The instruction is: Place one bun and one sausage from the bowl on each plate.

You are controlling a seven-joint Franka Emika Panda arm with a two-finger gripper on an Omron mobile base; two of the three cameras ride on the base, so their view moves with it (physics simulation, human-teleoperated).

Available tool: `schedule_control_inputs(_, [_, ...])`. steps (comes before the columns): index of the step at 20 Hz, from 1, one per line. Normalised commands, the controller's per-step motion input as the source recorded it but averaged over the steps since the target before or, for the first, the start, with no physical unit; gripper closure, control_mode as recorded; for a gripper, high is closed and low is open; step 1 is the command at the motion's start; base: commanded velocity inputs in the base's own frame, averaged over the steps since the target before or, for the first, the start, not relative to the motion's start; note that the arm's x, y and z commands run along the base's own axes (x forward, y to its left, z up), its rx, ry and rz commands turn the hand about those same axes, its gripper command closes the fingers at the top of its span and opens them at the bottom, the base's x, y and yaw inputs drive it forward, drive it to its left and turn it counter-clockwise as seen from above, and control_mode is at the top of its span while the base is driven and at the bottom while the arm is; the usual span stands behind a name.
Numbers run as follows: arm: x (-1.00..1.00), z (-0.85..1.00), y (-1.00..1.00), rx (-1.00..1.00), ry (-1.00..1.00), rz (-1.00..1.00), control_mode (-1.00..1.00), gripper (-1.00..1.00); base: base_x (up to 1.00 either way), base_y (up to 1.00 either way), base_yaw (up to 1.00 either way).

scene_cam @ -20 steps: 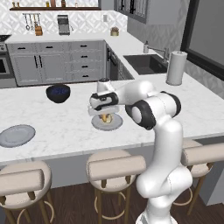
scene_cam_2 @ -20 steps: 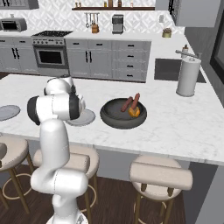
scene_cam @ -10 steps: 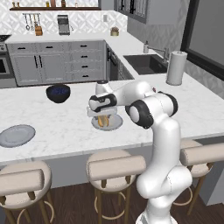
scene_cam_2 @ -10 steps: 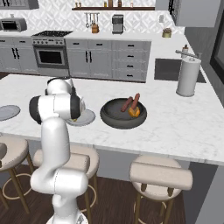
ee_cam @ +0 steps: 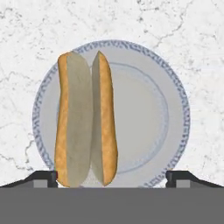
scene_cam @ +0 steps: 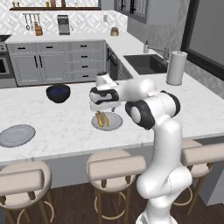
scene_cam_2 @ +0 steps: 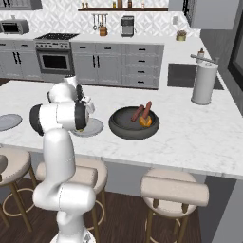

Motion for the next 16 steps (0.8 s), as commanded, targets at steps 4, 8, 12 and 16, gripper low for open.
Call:
schedule_control_inputs(4, [-0.03,0.88,-0.88,0.0,0.0,0.0,-1.0,-1.0,0.0,0.0,0.0])
schedule_control_inputs(8, [-0.03,0.71,-0.94,0.0,0.0,0.0,-1.0,-1.0,0.0,0.0,0.0])
schedule_control_inputs(12, [-0.08,0.21,-1.0,0.0,-0.05,-0.01,-1.0,-1.0,0.0,0.0,0.0])
schedule_control_inputs(16, [-0.25,0.05,-1.0,0.0,-0.14,-0.02,-1.0,-1.0,0.0,0.0,0.0])
